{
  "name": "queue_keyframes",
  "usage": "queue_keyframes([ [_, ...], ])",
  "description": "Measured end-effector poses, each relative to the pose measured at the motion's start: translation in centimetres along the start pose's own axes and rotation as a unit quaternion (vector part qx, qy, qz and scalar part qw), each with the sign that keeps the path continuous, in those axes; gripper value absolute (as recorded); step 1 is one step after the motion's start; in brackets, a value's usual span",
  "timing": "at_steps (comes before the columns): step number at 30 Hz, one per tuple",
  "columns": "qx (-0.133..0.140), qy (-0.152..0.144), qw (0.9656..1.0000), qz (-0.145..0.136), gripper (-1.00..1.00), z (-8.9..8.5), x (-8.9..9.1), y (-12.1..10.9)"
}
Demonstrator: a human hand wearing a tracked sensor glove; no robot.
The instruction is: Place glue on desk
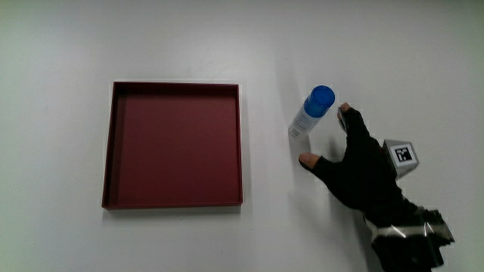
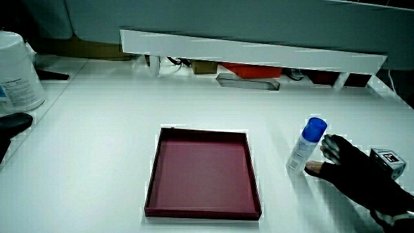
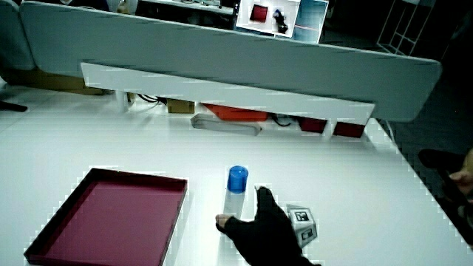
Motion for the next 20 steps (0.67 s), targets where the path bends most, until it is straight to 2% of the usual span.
queue_keyframes([
  [4,0.007,-0.022,0.9987,0.045,-1.00,-0.9,-1.2,-2.4],
  [6,0.013,-0.036,0.9972,0.065,-1.00,-1.3,-1.7,-3.6],
  [7,0.015,-0.037,0.9957,0.084,-1.00,-1.7,-2.2,-4.2],
  [8,0.022,-0.049,0.9947,0.088,-1.00,-1.9,-2.0,-4.6],
  [9,0.036,-0.044,0.9959,0.070,-1.00,-2.2,-1.5,-5.2],
  [10,0.039,-0.020,0.9943,0.097,-1.00,-2.7,-2.2,-5.7],
  [11,0.039,0.002,0.9947,0.095,-1.00,-3.1,-2.4,-6.3],
  [12,0.047,-0.015,0.9959,0.076,-1.00,-3.3,-1.9,-6.8],
  [14,0.050,-0.006,0.9933,0.104,-1.00,-3.8,-1.9,-7.5],
  [15,0.056,-0.008,0.9938,0.096,-1.00,-4.1,-1.5,-8.0],
  [17,0.058,0.029,0.9928,0.100,-1.00,-5.0,-2.8,-8.9],
  [18,0.056,0.017,0.9937,0.096,-1.00,-5.2,-2.5,-9.2],
  [19,0.058,0.029,0.9931,0.098,-1.00,-5.6,-2.8,-9.4],
  [20,0.055,0.024,0.9944,0.087,-1.00,-5.9,-3.0,-9.6],
])
